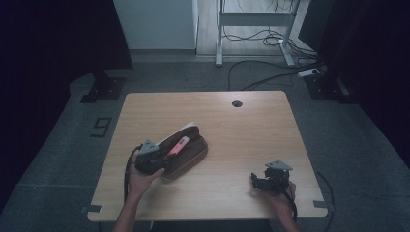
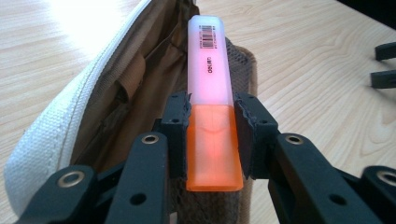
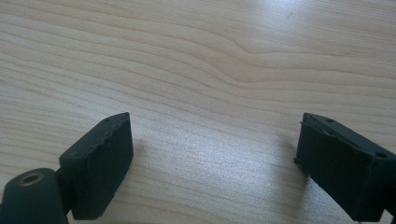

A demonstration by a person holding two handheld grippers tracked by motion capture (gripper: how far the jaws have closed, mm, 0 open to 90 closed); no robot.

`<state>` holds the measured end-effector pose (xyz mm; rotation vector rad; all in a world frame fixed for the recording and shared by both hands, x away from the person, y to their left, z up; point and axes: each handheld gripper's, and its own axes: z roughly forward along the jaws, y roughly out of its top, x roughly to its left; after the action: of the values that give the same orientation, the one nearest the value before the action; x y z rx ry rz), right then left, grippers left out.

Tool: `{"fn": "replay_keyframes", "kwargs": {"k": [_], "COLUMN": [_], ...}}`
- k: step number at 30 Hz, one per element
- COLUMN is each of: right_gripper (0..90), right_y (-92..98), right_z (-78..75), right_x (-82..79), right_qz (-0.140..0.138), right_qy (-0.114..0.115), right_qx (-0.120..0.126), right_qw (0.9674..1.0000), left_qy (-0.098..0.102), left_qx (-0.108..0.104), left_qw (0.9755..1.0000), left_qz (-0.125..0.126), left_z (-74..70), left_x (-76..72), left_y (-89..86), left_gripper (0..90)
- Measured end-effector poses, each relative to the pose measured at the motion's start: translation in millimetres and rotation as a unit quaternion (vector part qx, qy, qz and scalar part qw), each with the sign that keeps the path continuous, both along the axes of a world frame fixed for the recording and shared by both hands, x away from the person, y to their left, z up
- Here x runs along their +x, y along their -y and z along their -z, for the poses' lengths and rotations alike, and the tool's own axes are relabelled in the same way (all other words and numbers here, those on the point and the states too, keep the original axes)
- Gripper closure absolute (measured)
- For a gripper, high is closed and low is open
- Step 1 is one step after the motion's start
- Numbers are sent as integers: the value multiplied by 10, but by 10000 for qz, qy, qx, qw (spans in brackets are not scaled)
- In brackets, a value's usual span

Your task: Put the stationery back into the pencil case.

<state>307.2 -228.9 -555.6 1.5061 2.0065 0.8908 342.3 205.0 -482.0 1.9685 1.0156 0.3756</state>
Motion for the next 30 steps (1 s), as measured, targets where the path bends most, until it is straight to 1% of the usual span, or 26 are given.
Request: {"fn": "replay_keyframes", "kwargs": {"k": [4, 7, 8, 11, 13, 16, 17, 24, 27, 30], "right_gripper": [105, 105, 105, 105, 105, 105, 105, 105, 105, 105], "right_y": [0, 0, 0, 0, 0, 0, 0, 0, 0, 0], "right_z": [0, 0, 0, 0, 0, 0, 0, 0, 0, 0], "right_x": [0, 0, 0, 0, 0, 0, 0, 0, 0, 0], "right_qz": [-2, -1, -1, 0, -1, 0, -1, 0, -1, -1], "right_qy": [0, 0, 0, -1, 0, -1, 0, -1, 1, -1], "right_qx": [-1, -2, -2, -2, -1, -1, -1, -1, -1, 0], "right_qw": [10000, 10000, 10000, 10000, 10000, 10000, 10000, 10000, 10000, 10000], "left_qy": [41, 90, 90, 66, 66, 60, 62, 116, 166, 214], "left_qx": [72, 188, 188, 290, 318, 407, 472, 500, 514, 441], "left_qw": [9999, 9996, 9996, 9993, 9992, 9988, 9985, 9981, 9977, 9979], "left_qz": [-111, -190, -190, -227, -235, -267, -282, -351, -418, -422], "left_z": [13, 27, 27, 54, 62, 91, 108, 116, 104, 89], "left_x": [25, 37, 37, 60, 64, 79, 85, 75, 67, 51], "left_y": [3, 10, 10, 19, 24, 41, 50, 46, 32, 23], "left_gripper": [672, 672, 671, 671, 671, 669, 667, 659, 621, 607]}}
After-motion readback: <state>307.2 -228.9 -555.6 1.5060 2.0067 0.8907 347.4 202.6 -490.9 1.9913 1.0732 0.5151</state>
